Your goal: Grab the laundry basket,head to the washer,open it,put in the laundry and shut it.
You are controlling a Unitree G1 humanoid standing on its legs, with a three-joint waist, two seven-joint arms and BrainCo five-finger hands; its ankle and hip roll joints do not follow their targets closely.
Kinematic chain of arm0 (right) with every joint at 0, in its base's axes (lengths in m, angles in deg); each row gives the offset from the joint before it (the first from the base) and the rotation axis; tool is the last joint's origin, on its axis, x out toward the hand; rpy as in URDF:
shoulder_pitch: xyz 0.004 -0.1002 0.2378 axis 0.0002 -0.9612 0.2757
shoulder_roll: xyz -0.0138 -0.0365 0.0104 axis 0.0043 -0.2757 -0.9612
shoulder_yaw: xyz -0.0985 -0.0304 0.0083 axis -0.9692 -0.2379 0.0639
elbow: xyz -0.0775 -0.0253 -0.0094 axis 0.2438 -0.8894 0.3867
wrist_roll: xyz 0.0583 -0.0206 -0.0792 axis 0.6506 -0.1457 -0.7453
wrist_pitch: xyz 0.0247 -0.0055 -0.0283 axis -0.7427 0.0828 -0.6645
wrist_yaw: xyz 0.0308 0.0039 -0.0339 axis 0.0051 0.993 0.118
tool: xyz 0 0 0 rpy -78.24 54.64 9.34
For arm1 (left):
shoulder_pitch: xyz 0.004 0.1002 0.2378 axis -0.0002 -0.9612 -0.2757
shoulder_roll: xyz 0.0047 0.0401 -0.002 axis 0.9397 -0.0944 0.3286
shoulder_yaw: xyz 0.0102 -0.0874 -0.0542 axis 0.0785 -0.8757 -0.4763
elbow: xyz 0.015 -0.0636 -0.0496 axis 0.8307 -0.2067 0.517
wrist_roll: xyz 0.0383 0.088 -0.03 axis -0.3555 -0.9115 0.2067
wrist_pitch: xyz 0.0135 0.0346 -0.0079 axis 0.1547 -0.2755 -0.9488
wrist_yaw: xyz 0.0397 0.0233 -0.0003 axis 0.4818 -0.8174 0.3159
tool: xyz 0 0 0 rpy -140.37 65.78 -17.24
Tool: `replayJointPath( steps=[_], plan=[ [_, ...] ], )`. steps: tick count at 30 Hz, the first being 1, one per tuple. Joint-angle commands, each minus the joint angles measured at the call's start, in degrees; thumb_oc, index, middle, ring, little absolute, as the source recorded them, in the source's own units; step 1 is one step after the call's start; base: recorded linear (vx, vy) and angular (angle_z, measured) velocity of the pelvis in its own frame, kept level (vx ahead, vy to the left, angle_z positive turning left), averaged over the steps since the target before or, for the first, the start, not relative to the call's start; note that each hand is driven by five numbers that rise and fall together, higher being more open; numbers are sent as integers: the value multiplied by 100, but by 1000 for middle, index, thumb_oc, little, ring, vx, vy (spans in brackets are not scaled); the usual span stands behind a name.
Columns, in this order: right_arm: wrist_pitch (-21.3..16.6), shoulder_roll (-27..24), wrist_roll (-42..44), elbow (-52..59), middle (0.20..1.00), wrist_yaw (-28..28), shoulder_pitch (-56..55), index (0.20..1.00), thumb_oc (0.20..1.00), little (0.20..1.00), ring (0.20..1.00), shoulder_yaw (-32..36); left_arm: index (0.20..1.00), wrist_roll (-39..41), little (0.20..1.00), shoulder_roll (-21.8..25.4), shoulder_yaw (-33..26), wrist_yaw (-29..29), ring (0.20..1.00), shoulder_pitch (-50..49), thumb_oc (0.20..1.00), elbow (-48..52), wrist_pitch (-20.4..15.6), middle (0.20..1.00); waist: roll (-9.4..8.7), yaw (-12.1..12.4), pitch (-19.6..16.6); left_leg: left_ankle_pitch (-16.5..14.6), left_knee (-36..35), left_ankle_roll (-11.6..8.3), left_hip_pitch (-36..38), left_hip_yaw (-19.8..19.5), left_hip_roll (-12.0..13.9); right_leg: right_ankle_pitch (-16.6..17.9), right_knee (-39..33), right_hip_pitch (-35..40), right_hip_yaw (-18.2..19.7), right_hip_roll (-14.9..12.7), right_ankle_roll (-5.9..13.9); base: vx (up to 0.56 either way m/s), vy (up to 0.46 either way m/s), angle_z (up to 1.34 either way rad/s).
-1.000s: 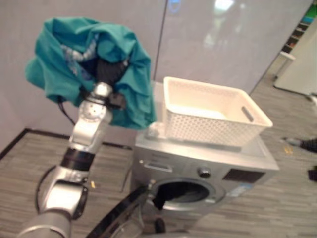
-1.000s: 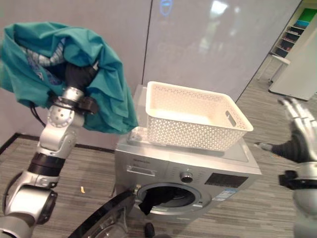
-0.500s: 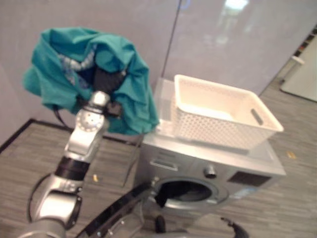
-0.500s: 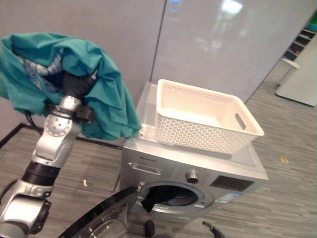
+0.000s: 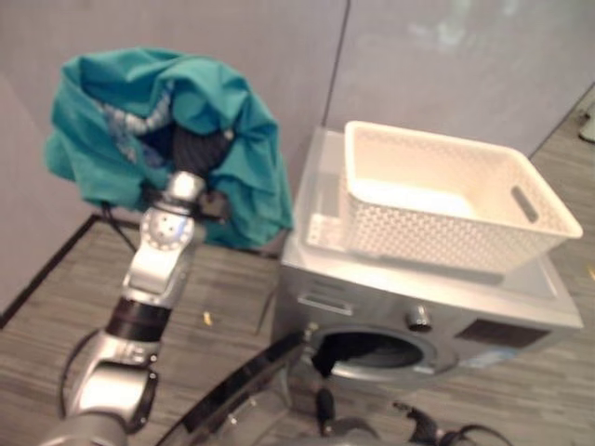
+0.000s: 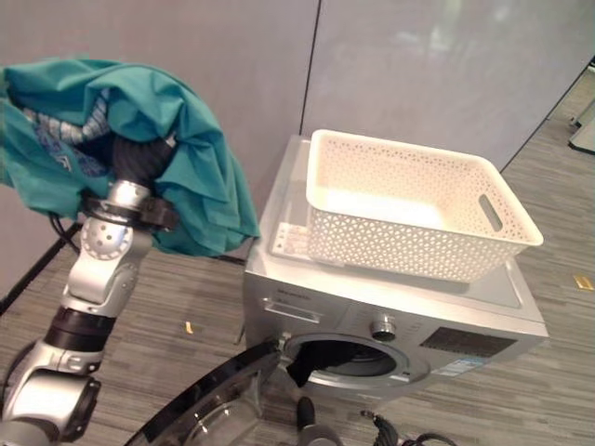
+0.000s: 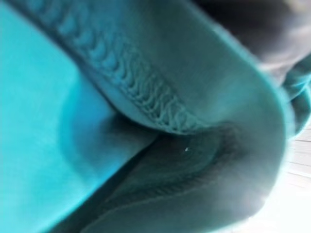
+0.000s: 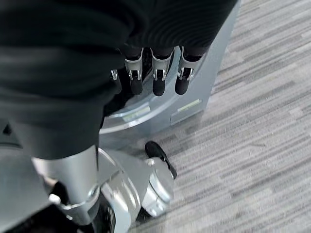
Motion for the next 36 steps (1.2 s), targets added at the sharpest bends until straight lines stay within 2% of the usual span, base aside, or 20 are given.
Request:
replayJointPath(
  steps=[1,2,3,4,6,8,10,14,16,17,18,19,20,21,23,24,28,29,31,36],
  plan=[
    [29,-185,190,-114,1000,-166,313,1000,1000,1000,1000,-29,200,165,200,-5,35,91,200,314,200,188,-312,200,184,111,-30,106,508,640,-819,-158,-111,-307,1190,-428,145,-413,645,-183,55,-37],
    [41,-208,186,-133,1000,-179,391,1000,1000,1000,1000,-59,200,194,200,-32,50,115,200,319,200,208,-277,200,255,156,65,104,641,684,-936,-102,-67,-621,1562,-449,-17,-375,541,-220,116,-38],
    [25,-210,223,-169,1000,-179,537,1000,1000,1000,1000,-196,200,258,200,-70,101,98,200,373,200,190,-233,200,401,197,163,221,798,769,-1211,19,52,-1182,2592,-509,-283,-221,351,-235,110,-34],
    [21,-207,226,-181,1000,-184,556,1000,1000,1000,1000,-201,200,260,200,-64,97,99,200,386,200,185,-235,200,380,200,142,243,816,764,-1268,34,36,-1184,2639,-585,-266,-239,336,-205,112,-56],
    [-11,-208,233,-243,1000,-166,699,1000,1000,1000,1000,-393,200,332,200,-45,122,69,200,462,200,126,-195,200,491,262,97,393,823,851,-1502,167,131,-1685,3617,-605,-423,-90,222,-130,62,-36],
    [-51,-165,268,-283,1000,-153,774,1000,1000,1000,1000,-552,200,403,200,6,126,63,200,499,200,111,-169,200,553,398,-60,480,720,947,-1713,320,142,-1873,4618,-419,-549,-74,148,-89,64,1],
    [-56,-150,279,-281,1000,-169,776,1000,1000,1000,1000,-569,200,403,200,26,147,61,200,502,200,123,-152,200,510,462,-129,504,693,974,-1793,371,81,-1785,4742,-292,-579,-131,167,-24,20,-30],
    [-70,-111,253,-319,1000,-207,787,1000,1000,1000,1000,-630,200,450,200,102,106,48,200,417,200,229,-154,200,360,729,-399,582,629,973,-2084,560,-60,-1326,4279,534,-724,-228,302,-25,-30,-17],
    [-74,-135,165,-340,1000,-204,945,1000,1000,1000,1000,-730,200,555,200,226,-8,29,200,282,200,353,-168,200,246,1048,-620,679,679,939,-2476,905,-74,-781,3679,1160,-910,-476,471,-132,-93,-87],
    [-88,-170,131,-292,1000,-228,1044,1000,1000,1000,1000,-799,200,640,200,269,-74,44,200,212,200,361,-171,200,93,1253,-715,618,706,890,-2700,965,-173,-742,3026,1485,-915,-597,601,-81,-78,-89],
    [-89,-162,132,-295,1000,-230,1043,1000,1000,1000,1000,-803,200,646,200,278,-71,48,200,209,200,361,-171,200,83,1259,-724,610,717,884,-2701,975,-171,-717,2965,1512,-915,-593,604,-120,-129,-86],
    [-115,-153,217,-276,1000,-315,1073,1000,1000,1000,1000,-840,200,686,200,239,-1,27,200,249,200,321,-189,200,-28,1263,-692,691,798,836,-2891,956,-191,-1115,2632,1557,-614,-302,506,-175,-158,-105],
    [-99,-136,262,-278,1000,-318,1083,1000,1000,1000,1000,-916,200,676,200,222,49,11,200,293,200,268,-210,200,-209,1331,-728,730,914,790,-3163,1116,-227,-1035,2208,1660,-426,-286,601,-238,-208,-53],
    [-79,-129,307,-362,1000,-335,1144,1000,1000,1000,1000,-969,200,701,200,191,87,-6,200,320,200,210,-238,200,-226,1388,-759,768,946,736,-3286,1198,-198,-975,1901,1779,-467,-312,623,-169,-138,-38],
    [-71,-96,360,-417,1000,-365,1205,1000,1000,1000,1000,-1006,200,727,200,148,138,-34,200,377,200,162,-251,200,-226,1422,-770,811,1045,671,-3438,1192,-132,-1071,1606,1874,-505,-258,592,-131,-121,-14],
    [-74,-83,459,-449,1000,-418,1255,1000,1000,1000,1000,-1022,200,790,200,80,216,-41,200,417,200,132,-257,200,-210,1438,-770,910,1186,572,-3681,1215,-10,-1376,1336,1910,-524,-207,490,-165,-144,-22],
    [-72,-63,474,-536,1000,-456,1318,1000,1000,1000,1000,-1081,200,852,200,-3,299,-7,200,420,200,59,-217,200,-181,1488,-815,1081,1385,410,-4036,1266,223,-1568,940,2036,-746,-130,384,-133,-104,-9],
    [-72,-62,474,-537,1000,-457,1318,1000,1000,1000,1000,-1081,200,852,200,-2,300,-7,200,420,200,59,-217,200,-180,1485,-818,1080,1390,409,-4042,1263,225,-1567,938,2034,-748,-127,382,-134,-118,-12],
    [-89,-59,479,-579,1000,-514,1339,1000,1000,1000,1000,-1143,200,878,200,-54,359,25,200,416,200,55,-184,200,-146,1533,-780,1304,1501,253,-4248,1271,440,-1955,729,2073,-857,39,223,-151,-132,-11],
    [-57,-37,390,-725,1000,-564,1366,1000,1000,1000,1000,-1246,200,939,200,-116,356,37,200,349,200,71,-160,200,-169,1631,-699,1521,1538,122,-4396,1220,600,-2222,555,2201,-943,224,65,-82,-73,1]
  ],
)
